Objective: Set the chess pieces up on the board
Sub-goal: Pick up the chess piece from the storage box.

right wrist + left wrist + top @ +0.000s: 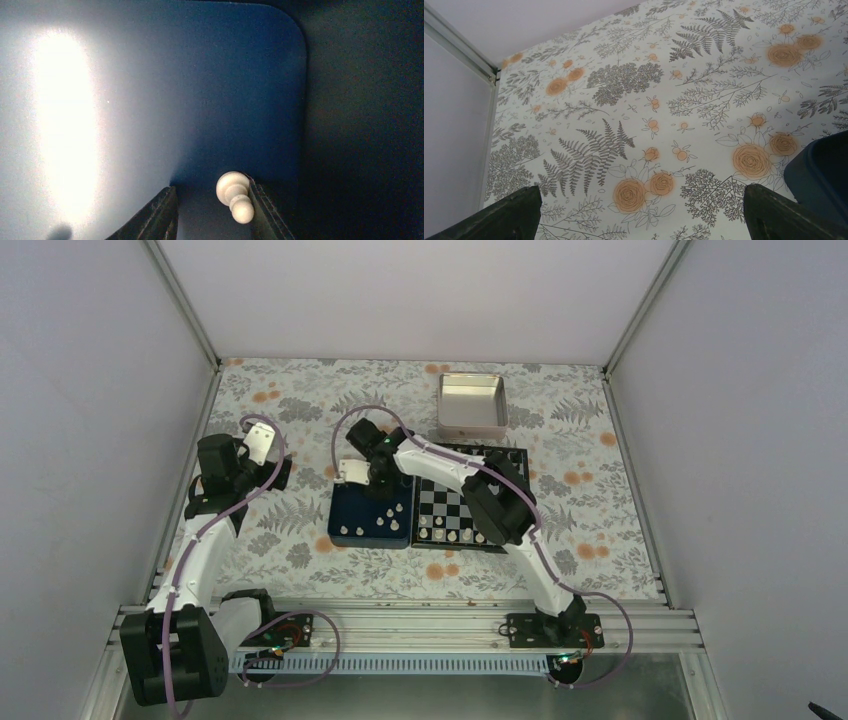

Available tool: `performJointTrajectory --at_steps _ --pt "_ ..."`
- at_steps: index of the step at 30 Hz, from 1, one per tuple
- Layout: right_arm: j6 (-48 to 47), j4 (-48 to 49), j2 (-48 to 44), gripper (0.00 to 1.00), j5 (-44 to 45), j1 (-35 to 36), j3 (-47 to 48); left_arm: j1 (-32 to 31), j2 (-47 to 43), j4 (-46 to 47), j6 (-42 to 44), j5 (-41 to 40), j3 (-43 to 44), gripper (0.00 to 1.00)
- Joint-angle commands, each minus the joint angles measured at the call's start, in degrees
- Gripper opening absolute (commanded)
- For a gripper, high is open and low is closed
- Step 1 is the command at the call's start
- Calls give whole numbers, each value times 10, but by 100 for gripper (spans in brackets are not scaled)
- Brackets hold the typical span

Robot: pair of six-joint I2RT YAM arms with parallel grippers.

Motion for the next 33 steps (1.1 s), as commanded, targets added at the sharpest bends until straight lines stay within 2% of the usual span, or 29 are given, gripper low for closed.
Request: performJointTrajectory --at_steps 1,8,15,24,33 --pt "0 2 11 37 -10 9 20 5 -11 4 -1 11 -4 100" --pt "0 -1 9 29 -12 13 18 5 -9 4 -1 12 -3 100" --pt "0 6 8 32 -9 17 25 4 -9 3 -1 12 -3 100" --pt "-2 4 16 30 -10 19 33 6 -8 3 -1 13 -3 100" --pt "-2 -11 19 9 -10 19 39 5 -6 2 -1 15 -2 100"
